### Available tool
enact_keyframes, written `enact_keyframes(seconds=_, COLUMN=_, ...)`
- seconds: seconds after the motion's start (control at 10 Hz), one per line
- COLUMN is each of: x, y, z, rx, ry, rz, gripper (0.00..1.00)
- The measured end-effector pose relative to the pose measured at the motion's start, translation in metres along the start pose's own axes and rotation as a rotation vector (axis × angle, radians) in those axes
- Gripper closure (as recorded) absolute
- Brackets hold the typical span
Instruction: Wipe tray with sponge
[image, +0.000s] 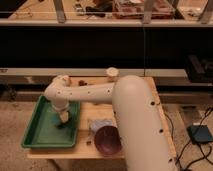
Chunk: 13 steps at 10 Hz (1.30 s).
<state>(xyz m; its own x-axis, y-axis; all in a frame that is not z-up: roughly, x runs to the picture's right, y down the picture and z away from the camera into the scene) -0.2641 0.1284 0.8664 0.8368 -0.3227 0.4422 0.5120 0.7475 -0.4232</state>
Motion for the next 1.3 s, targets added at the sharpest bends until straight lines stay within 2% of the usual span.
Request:
enact_keyframes(seconds=0.2, x=0.016, y=-0.026, z=0.002, rx=-0.001, ry=0.003, rz=0.000, gripper=1.00)
enact_keyframes(seconds=0.3, x=0.014, y=-0.040, z=0.004, rx=-0.001, ry=0.003, rz=-0.020, gripper=1.00)
enact_keyframes(seconds=0.5, x=-0.011, y=-0.062, z=0.012, rx=-0.004, ry=-0.008, rz=-0.074, gripper=1.00)
enact_keyframes(seconds=0.8, x=-0.070, y=-0.086, z=0.035, rx=-0.017, ry=-0.040, rz=-0.194, gripper=1.00)
enact_keyframes(seconds=1.1, x=-0.099, y=-0.082, z=0.047, rx=-0.038, ry=-0.062, rz=-0.244, gripper=1.00)
enact_keyframes(seconds=1.3, x=-0.098, y=-0.069, z=0.046, rx=-0.045, ry=-0.060, rz=-0.234, gripper=1.00)
